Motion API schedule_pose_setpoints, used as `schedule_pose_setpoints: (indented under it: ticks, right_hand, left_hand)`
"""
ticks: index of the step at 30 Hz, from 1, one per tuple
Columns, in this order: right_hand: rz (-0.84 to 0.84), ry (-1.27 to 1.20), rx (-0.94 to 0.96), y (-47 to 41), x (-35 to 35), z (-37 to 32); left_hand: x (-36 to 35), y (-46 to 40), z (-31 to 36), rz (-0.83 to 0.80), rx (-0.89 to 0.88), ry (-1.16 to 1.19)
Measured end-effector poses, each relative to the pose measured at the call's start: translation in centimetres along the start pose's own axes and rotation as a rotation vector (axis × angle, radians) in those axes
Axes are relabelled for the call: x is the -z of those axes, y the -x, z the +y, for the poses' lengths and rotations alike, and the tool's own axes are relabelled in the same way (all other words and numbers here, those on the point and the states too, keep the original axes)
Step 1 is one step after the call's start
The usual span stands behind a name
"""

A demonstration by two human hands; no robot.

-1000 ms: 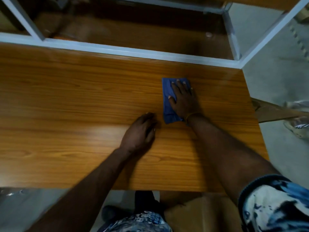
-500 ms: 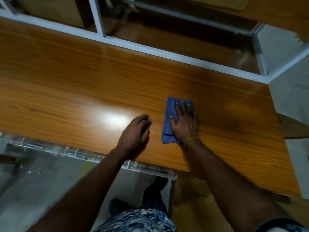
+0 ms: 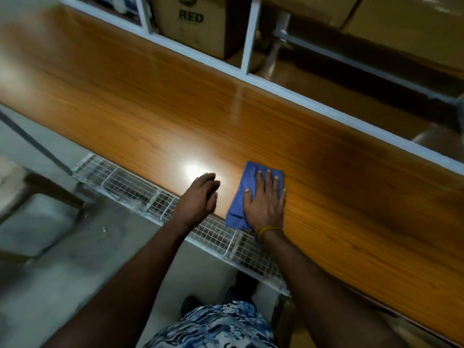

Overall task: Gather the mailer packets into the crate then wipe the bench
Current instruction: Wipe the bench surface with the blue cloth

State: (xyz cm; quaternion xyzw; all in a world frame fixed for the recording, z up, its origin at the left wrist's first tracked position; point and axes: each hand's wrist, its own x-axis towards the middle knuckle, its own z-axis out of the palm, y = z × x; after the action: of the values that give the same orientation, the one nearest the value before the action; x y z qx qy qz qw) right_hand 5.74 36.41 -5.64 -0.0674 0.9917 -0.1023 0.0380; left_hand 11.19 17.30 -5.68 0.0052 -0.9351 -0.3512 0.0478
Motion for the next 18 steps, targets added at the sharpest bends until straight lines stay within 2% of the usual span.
schedule_pose_setpoints:
  ticks: [7,18]
  right_hand:
    - [-0.017,0.04,0.081,-1.6,-1.0,-5.1]
    - [-0.027,0.026,0.206,-8.5,-2.5,-14.2]
  left_hand:
    - [3.6,0.1,-4.6,0.037,0.137,0.016]
    - [8.5,-4.4,-10.4,0.123,0.211,-0.065]
